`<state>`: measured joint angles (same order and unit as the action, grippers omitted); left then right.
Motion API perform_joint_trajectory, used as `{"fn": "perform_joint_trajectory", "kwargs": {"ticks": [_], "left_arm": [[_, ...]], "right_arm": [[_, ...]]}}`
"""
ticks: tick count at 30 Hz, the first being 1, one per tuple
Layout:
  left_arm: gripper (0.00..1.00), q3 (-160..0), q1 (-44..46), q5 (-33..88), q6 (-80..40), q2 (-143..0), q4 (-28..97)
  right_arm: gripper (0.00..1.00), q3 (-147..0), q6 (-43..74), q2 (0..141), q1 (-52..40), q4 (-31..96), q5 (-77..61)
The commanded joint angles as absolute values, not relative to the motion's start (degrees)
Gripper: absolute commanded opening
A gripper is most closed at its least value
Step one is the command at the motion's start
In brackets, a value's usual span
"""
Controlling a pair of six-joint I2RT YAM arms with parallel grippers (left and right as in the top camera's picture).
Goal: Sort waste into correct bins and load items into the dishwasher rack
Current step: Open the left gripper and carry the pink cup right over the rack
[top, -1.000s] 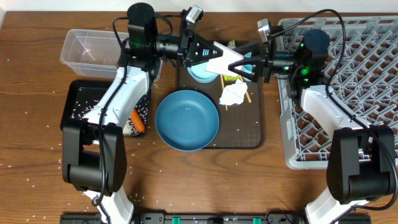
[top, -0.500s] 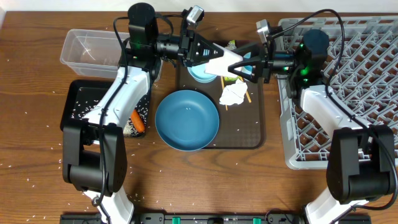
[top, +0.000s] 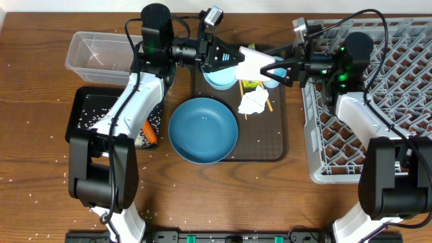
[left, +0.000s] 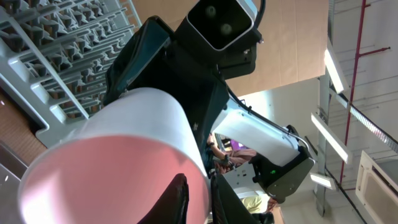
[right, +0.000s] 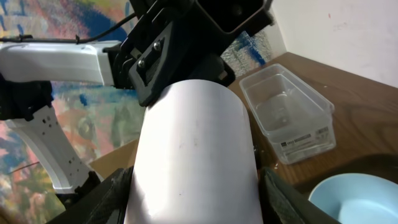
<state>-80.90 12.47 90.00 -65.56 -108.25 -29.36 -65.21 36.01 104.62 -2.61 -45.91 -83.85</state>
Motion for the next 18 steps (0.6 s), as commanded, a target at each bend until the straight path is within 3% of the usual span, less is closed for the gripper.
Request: {"fn": "perform_joint_trajectory", "kwargs": {"ticks": [1, 13, 18], "left_arm": [[0.15, -80.71, 12.27, 90.02, -64.1, -108.36, -29.63], [0.15, -80.71, 12.16, 90.04, -60.75, -108.36, -29.61], [0.15, -80.71, 12.16, 90.04, -53.74, -108.36, -29.61]], "right_arm": [[0.29, -65.67, 37.78, 105.12, -0.91, -46.09, -84.49], [0.26, -65.69, 51.75, 105.12, 6.76, -55.11, -84.29], [0.25, -65.69, 55.31, 105.12, 8.86, -59.16, -84.29]]}}
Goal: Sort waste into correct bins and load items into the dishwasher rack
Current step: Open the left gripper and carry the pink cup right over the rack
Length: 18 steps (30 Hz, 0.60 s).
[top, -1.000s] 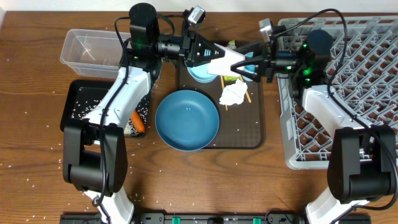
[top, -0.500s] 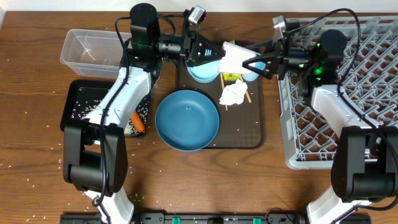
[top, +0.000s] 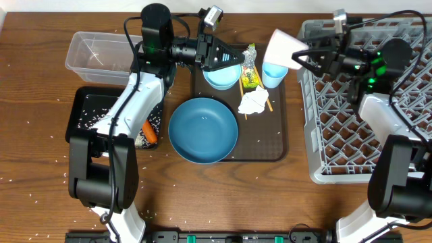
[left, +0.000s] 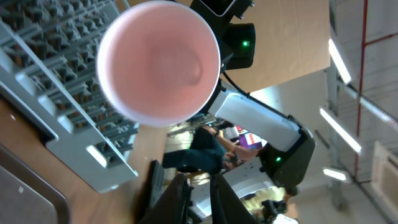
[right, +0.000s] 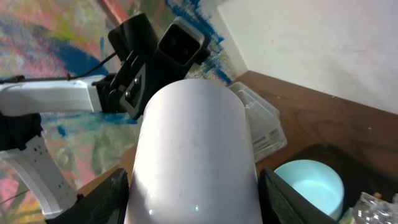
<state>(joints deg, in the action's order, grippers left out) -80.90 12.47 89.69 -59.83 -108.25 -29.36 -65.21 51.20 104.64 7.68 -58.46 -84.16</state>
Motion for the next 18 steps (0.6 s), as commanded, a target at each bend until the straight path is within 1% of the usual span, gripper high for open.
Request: {"fn": "perform_joint_trajectory", "kwargs": {"ticks": [1, 9, 18], "left_arm": [[0.15, -80.71, 12.16, 90.04, -51.79, -108.36, -29.61], [0.15, -80.71, 12.16, 89.97, -41.06, -108.36, -29.61], [0.14, -80.71, 12.16, 89.97, -40.07, -108.36, -29.58]], "right_arm": [[0.24, -65.69, 55.31, 105.12, 9.34, -59.16, -84.29], [0.19, -65.69, 55.35, 105.12, 12.03, -58.94, -84.12], [0.18, -65.69, 55.24, 105.12, 13.21, -57.23, -81.41]]}}
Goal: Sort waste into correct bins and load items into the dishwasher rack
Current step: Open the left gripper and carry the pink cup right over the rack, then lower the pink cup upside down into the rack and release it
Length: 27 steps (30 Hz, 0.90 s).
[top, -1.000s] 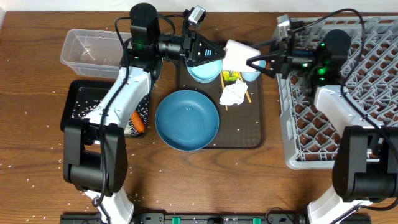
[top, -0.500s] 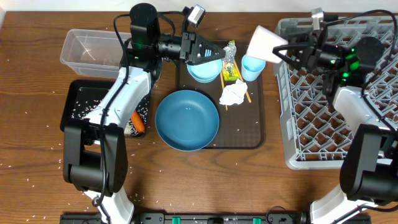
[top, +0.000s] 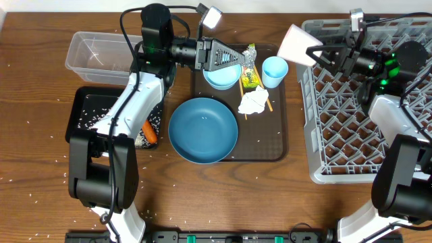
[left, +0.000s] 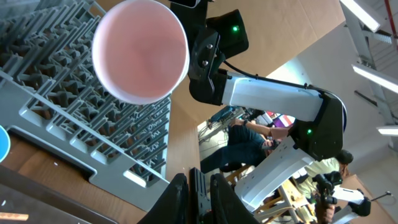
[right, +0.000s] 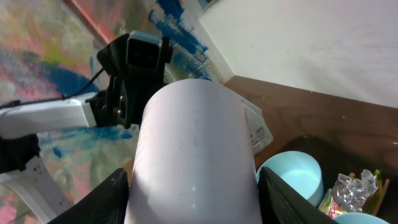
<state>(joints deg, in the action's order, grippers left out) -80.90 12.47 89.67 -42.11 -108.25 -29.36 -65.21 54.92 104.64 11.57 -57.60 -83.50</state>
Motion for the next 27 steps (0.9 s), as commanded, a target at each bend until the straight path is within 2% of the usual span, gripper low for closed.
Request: {"fn": "perform_joint_trajectory", "kwargs": {"ticks": [1, 27], "left_arm": [[0.14, -80.71, 12.16, 89.97, -40.07, -108.36, -29.58], [0.14, -80.68, 12.16, 90.0, -40.1, -108.36, -29.54]], "right_arm": [[0.18, -65.69, 55.22, 105.12, 13.21, -56.88, -80.97], [0.13, -65.71, 47.99, 105.1, 15.77, -42.5, -72.9]]}}
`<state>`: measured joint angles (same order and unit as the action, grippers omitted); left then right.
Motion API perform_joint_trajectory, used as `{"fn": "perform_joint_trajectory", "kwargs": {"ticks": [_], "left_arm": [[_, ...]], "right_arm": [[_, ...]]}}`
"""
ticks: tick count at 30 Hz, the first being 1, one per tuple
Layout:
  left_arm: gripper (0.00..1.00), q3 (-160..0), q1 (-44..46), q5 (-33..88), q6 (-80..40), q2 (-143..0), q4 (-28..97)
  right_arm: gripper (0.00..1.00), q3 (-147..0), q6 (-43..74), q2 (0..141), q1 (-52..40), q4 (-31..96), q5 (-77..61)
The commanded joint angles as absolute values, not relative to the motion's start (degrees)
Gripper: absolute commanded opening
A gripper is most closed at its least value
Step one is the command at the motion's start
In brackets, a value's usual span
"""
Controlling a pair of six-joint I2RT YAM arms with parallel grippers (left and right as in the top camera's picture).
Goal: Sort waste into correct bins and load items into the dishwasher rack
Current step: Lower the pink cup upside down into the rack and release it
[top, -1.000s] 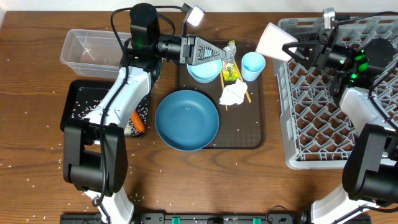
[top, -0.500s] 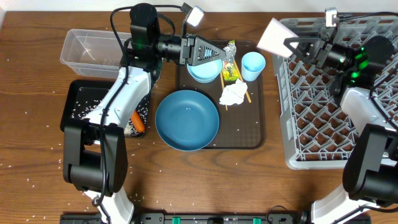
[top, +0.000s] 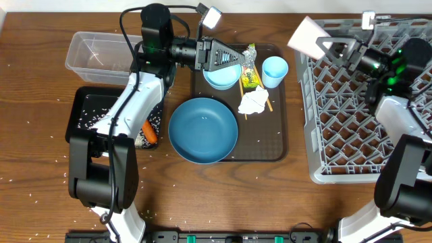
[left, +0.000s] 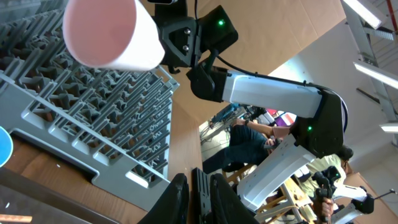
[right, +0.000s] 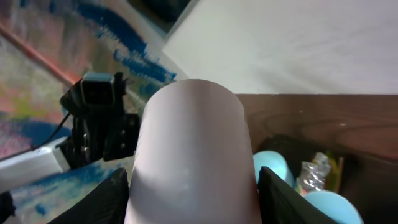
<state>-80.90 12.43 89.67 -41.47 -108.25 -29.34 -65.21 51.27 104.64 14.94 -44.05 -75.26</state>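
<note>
My right gripper (top: 325, 46) is shut on a white cup with a pink inside (top: 307, 35), held tilted in the air over the far-left corner of the grey dishwasher rack (top: 364, 115). In the right wrist view the cup (right: 193, 149) fills the space between the fingers (right: 107, 200). The left wrist view looks across at the cup (left: 109, 34) and the rack (left: 74, 118). My left gripper (top: 233, 57) hangs shut and holding nothing over the pale blue bowl (top: 219, 75); its fingers (left: 178, 190) stand close together.
The dark tray (top: 270, 145) carries a big blue plate (top: 202, 129), a pale blue cup (top: 275, 69), a crumpled tissue (top: 254, 100) and a wrapper (top: 250, 67). A clear bin (top: 94, 50) stands far left. Below it is a black bin (top: 88, 111) with a carrot (top: 150, 131).
My right gripper has carried the cup a little further right, from the rack's left edge to over its far-left corner. The left arm has not moved.
First both grippers met on the cup above the far end of the tray. Then the left gripper was off it and the right gripper held it alone beside the rack. After that the cup was at the rack's edge, and now over its corner.
</note>
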Motion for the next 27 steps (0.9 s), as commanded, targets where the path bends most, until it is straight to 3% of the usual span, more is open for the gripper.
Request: {"fn": "perform_joint_trajectory", "kwargs": {"ticks": [1, 8, 16, 27], "left_arm": [[0.15, -80.68, 12.16, 90.0, -40.1, -108.36, -29.52], [0.14, -80.68, 12.16, 90.0, -40.1, -108.36, -28.27], [0.15, -80.68, 12.16, 89.97, -40.07, -108.36, -28.29], [0.15, -80.68, 12.16, 90.02, -39.22, -108.71, -28.29]], "right_arm": [[0.13, -65.76, 46.48, 105.1, 15.9, -40.32, -72.05], [0.13, -69.14, 30.3, 103.24, 15.94, -16.8, -63.7], [0.14, -83.66, 10.44, 97.91, 15.9, 17.34, -49.12], [0.14, -98.06, 1.41, 96.62, 13.85, 47.18, -24.36]]}}
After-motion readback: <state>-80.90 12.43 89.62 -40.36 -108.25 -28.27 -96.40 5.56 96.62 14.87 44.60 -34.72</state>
